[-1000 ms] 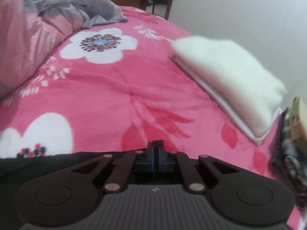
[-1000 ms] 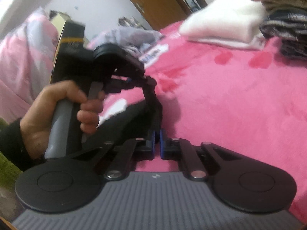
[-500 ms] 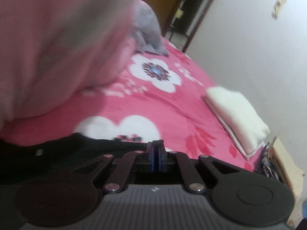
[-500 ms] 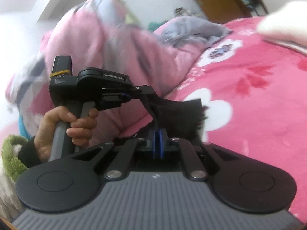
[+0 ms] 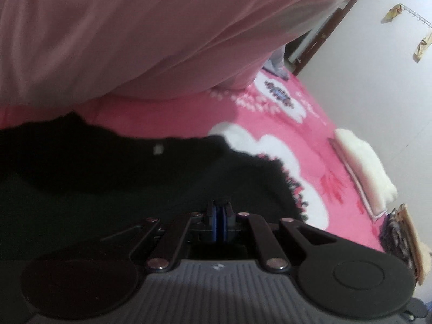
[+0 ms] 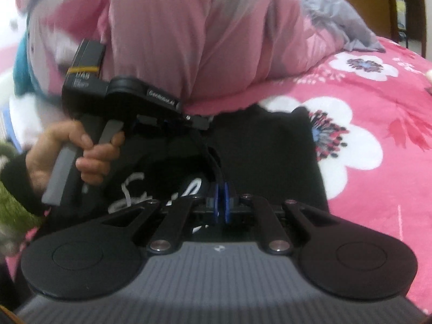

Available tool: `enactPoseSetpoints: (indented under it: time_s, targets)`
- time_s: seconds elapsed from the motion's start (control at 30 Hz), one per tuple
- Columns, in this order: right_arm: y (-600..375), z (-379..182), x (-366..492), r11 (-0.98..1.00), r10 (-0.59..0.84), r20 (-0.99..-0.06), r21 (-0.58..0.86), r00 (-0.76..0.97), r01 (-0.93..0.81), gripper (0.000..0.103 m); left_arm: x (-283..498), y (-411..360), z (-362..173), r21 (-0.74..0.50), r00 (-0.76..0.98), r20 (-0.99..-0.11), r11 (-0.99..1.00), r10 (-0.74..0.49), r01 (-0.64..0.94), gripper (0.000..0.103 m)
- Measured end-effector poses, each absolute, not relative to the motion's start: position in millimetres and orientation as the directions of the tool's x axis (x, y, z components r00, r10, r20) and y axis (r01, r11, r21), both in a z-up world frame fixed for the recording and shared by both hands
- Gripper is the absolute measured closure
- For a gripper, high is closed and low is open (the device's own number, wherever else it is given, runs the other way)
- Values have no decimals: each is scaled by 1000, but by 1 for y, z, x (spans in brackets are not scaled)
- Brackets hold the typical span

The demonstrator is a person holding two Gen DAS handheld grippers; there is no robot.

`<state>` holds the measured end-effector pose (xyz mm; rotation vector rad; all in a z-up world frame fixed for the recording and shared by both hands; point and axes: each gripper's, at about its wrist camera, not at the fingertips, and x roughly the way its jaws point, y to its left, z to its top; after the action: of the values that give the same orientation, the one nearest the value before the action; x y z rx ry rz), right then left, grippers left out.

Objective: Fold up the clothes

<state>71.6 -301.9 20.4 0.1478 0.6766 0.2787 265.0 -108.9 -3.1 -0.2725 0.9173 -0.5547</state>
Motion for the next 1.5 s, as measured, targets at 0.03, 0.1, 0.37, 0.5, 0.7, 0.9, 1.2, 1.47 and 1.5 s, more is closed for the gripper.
enactPoseSetpoints:
  time_s: [0.03,0.1,0.37,0.5,0.7,0.9,1.2,1.47,1.5]
  targets:
    - [-296,17,72,952,307,-617,214,725,-220,96,266,-108,-7,-449,472,-679,826,-563,340,96]
    - [-287,10,73,948,317,-652,205,689,-243,96,268,-105,-14,-455,446,-690,821,-570,345,88]
    - [-293,9,56,935,349,-639,285,685,-211,76,263,-70,-10,-468,493,-682,841,-540,273,60]
    - [-305,16,54,941,318,-631,299,708,-156,76,253,-46,16,-495,470,-698,839,-540,227,58]
    - [-298,11,94,950,282,-635,290,719,-117,77,227,-17,73,-434,541,-687,871,-485,230,48]
    - [-286,3,68,953,277,-594,272,756,-135,77,221,-31,37,-423,450,-735,862,-507,281,44]
    - [-277,-1,36,977,210,-570,104,794,-184,75,248,-84,-8,-351,464,-747,875,-476,332,65]
    - [-265,-8,48,975,210,-547,56,810,-215,75,255,-89,-27,-294,510,-747,900,-427,322,101]
    - [-265,-9,49,975,211,-550,55,808,-217,75,253,-88,-27,-291,521,-742,902,-422,318,101]
